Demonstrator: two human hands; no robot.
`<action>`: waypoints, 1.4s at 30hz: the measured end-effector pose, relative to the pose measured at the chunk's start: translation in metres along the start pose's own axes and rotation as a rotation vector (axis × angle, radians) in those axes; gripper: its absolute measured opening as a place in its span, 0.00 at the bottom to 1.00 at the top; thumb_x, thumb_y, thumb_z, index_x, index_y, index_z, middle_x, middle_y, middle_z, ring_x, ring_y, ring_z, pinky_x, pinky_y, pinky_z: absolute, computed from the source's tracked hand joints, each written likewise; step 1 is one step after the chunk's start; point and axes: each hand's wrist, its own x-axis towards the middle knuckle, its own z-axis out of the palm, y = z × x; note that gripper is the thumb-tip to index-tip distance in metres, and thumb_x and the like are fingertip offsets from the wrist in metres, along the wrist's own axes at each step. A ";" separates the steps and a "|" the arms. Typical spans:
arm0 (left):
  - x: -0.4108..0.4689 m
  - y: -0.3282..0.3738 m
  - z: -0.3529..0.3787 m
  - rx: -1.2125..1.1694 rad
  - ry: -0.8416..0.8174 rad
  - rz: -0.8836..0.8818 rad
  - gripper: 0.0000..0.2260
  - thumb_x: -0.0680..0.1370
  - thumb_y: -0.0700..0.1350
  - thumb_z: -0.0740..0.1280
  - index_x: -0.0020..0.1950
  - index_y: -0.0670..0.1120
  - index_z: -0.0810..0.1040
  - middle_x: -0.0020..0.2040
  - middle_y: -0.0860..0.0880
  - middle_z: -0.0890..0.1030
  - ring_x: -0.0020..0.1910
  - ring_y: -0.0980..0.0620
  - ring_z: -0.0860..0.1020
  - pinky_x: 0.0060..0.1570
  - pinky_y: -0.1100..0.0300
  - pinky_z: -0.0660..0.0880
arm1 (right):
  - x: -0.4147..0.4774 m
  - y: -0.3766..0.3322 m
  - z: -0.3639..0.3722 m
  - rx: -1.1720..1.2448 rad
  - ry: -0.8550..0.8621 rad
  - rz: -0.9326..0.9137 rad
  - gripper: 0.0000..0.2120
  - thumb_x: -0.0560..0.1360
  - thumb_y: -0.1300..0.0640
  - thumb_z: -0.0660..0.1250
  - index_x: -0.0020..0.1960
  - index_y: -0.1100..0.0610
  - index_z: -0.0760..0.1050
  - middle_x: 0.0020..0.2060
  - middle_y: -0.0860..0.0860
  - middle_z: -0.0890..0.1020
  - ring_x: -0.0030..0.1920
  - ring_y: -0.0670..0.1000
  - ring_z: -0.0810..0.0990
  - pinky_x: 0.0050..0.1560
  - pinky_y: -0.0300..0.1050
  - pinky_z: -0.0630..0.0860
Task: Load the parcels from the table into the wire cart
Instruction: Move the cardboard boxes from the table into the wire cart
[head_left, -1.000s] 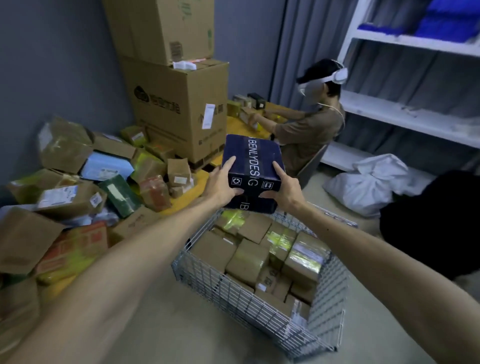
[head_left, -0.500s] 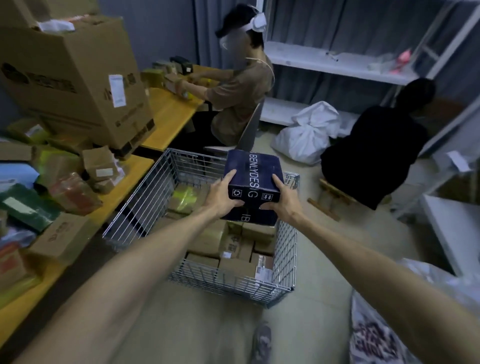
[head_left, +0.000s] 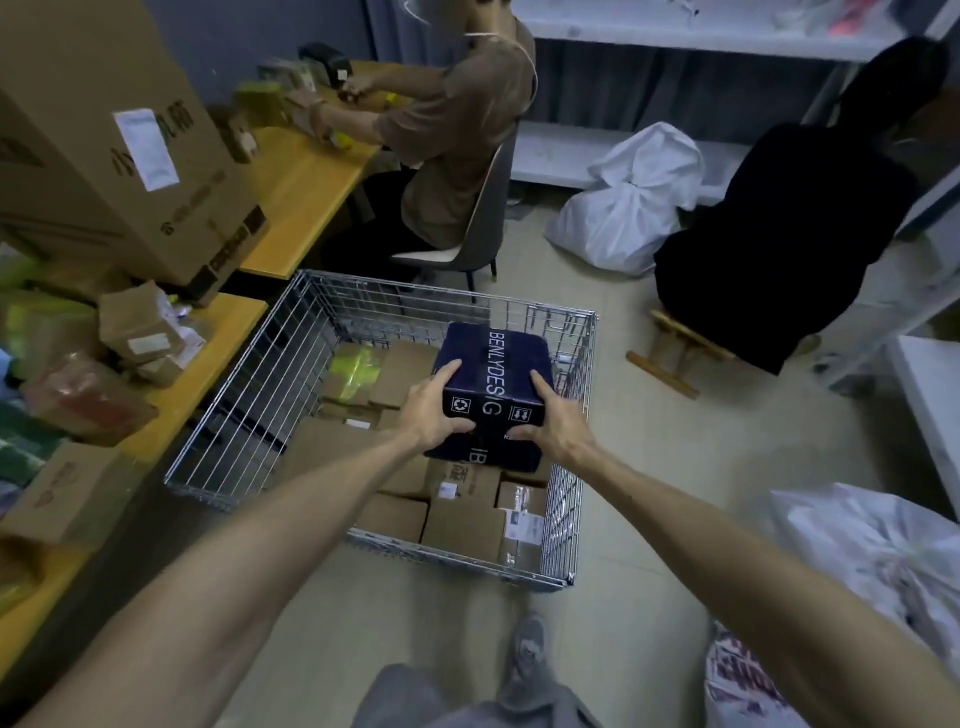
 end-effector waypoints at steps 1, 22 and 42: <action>0.005 -0.004 0.004 -0.007 -0.005 -0.002 0.44 0.70 0.40 0.79 0.80 0.49 0.58 0.70 0.44 0.73 0.66 0.47 0.74 0.63 0.59 0.70 | 0.007 0.004 0.002 -0.003 -0.013 0.009 0.50 0.69 0.59 0.78 0.80 0.53 0.50 0.67 0.57 0.75 0.66 0.56 0.75 0.69 0.49 0.69; 0.199 -0.297 0.163 0.030 -0.317 -0.040 0.44 0.73 0.43 0.76 0.81 0.50 0.53 0.75 0.45 0.68 0.71 0.48 0.70 0.70 0.58 0.67 | 0.185 0.216 0.217 -0.256 -0.116 0.162 0.48 0.73 0.53 0.74 0.81 0.50 0.46 0.66 0.59 0.76 0.61 0.58 0.77 0.64 0.51 0.74; 0.190 -0.326 0.218 -0.285 -0.236 -0.164 0.18 0.85 0.39 0.57 0.74 0.47 0.62 0.62 0.57 0.70 0.33 0.81 0.72 0.35 0.79 0.70 | 0.170 0.290 0.301 -0.199 -0.139 0.056 0.52 0.77 0.69 0.66 0.74 0.37 0.30 0.78 0.62 0.52 0.65 0.64 0.73 0.66 0.56 0.72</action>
